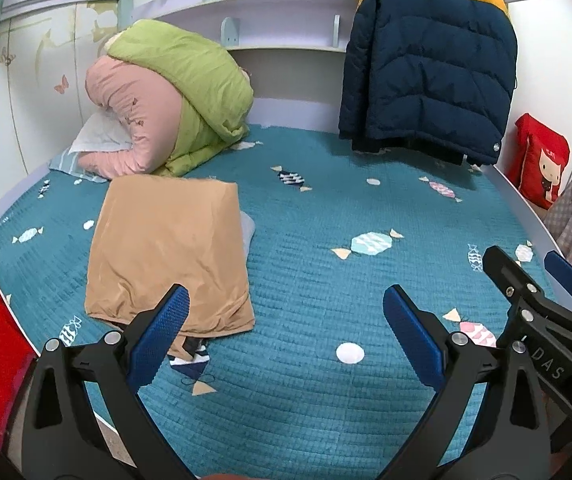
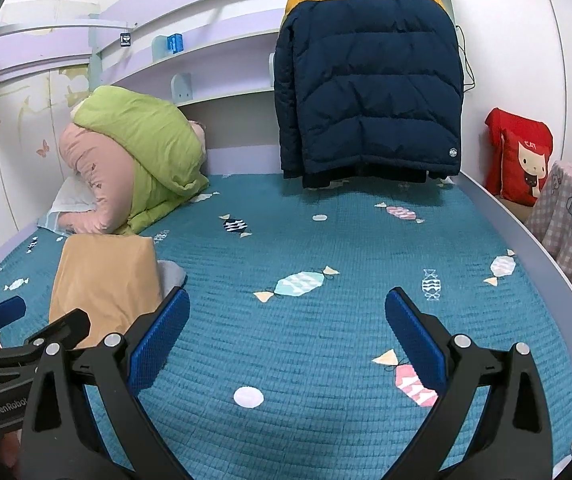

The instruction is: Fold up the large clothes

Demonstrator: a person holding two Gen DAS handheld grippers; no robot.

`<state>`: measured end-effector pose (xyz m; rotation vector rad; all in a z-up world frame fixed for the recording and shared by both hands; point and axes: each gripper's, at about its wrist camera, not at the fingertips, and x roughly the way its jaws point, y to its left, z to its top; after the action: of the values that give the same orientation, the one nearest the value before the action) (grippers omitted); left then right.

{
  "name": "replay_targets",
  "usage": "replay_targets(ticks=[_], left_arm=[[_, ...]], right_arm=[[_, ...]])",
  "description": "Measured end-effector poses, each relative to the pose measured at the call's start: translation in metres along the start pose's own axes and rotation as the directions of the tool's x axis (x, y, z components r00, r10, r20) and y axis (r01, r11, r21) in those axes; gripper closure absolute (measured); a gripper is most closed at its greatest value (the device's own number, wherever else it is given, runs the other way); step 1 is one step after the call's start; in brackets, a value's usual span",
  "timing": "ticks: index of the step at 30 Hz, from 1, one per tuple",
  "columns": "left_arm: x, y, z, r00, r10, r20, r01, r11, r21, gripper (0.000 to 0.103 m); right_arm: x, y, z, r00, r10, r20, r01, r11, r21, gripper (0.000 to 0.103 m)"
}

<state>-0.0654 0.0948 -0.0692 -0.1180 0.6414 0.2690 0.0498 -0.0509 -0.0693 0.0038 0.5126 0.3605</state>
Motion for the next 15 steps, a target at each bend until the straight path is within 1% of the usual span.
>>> replay_targets(ticks=[2,15], left_arm=[[0.0027,0.0009,-0.0014,1.000,0.009,-0.012,-0.009,1.000,-0.003,0.005],[0.0073,0.0016,-0.0049,0.999,0.011,-0.030,-0.011,1.000,-0.023,0.005]], right_arm=[[0.0004,0.0006,-0.0008,1.000,-0.001,-0.002,0.001,1.000,-0.003,0.008],[0.0075,0.0009,-0.0008,0.999,0.007,-0.033,-0.007,1.000,-0.001,0.008]])
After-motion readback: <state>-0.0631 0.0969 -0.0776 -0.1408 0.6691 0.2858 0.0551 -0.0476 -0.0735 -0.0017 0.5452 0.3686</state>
